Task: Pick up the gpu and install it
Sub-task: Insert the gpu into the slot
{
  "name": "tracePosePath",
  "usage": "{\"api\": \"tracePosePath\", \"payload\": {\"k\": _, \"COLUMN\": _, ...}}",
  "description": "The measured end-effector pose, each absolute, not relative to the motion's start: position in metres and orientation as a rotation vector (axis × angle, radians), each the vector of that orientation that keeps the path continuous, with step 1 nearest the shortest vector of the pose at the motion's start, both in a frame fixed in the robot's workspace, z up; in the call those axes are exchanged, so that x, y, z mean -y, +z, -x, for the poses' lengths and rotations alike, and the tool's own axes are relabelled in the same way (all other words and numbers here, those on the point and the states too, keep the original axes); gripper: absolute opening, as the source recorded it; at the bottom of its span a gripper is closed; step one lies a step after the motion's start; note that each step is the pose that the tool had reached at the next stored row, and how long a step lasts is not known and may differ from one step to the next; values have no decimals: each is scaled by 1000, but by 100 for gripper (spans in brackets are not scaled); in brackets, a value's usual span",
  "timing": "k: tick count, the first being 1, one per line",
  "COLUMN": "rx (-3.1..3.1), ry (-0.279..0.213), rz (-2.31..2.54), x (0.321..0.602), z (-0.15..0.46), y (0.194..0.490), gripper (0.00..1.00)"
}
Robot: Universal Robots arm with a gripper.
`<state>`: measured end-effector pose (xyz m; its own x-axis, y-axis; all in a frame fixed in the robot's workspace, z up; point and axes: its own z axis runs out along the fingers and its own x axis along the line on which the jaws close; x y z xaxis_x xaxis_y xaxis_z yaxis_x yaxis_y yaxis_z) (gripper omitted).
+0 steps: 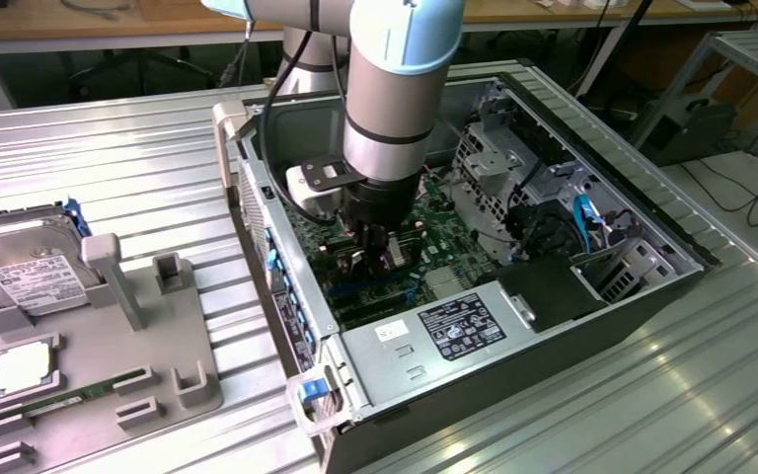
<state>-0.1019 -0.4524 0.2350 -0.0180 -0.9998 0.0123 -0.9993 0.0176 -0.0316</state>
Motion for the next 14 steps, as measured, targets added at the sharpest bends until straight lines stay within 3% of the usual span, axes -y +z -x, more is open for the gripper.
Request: {"api": "tracePosePath", "payload": {"k": 14, "rx": -2230, "ry": -52, "rz": 2191, "x": 453, "z": 102, "y": 232, "gripper": 28}}
